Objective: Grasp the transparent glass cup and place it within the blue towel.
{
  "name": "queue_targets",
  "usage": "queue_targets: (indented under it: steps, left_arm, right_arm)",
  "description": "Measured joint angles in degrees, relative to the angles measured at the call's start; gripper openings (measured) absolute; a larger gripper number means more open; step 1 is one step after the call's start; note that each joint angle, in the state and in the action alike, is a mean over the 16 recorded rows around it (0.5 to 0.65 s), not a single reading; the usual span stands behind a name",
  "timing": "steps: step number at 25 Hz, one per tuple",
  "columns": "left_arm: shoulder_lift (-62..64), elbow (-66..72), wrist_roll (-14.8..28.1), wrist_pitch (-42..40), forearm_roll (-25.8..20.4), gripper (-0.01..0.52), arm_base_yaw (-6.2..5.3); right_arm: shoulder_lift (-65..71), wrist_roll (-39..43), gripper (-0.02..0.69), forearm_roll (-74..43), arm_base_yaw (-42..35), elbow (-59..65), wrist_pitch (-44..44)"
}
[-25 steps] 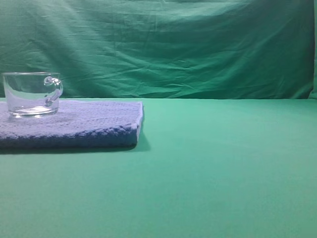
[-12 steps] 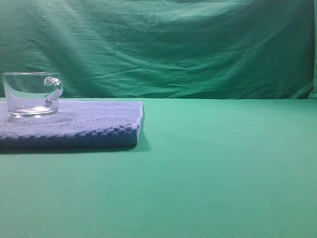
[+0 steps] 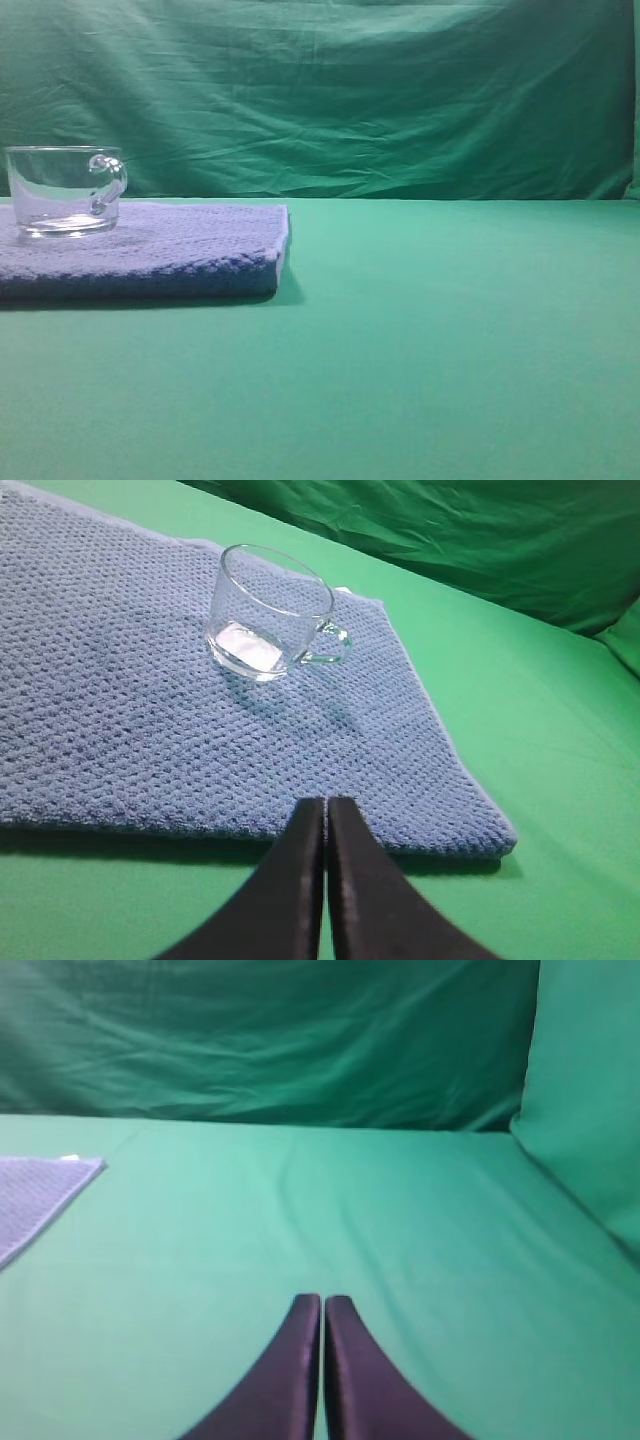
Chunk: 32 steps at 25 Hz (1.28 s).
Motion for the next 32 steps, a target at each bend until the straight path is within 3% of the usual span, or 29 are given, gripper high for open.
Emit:
queue_targets:
  steps: [32]
  left_arm:
    - [0.0,0.0,0.0,0.0,0.0,0.0,0.0]
  right_arm:
    - [0.0,-0.1,0.0,-0.2,-0.2,0.5,3.8]
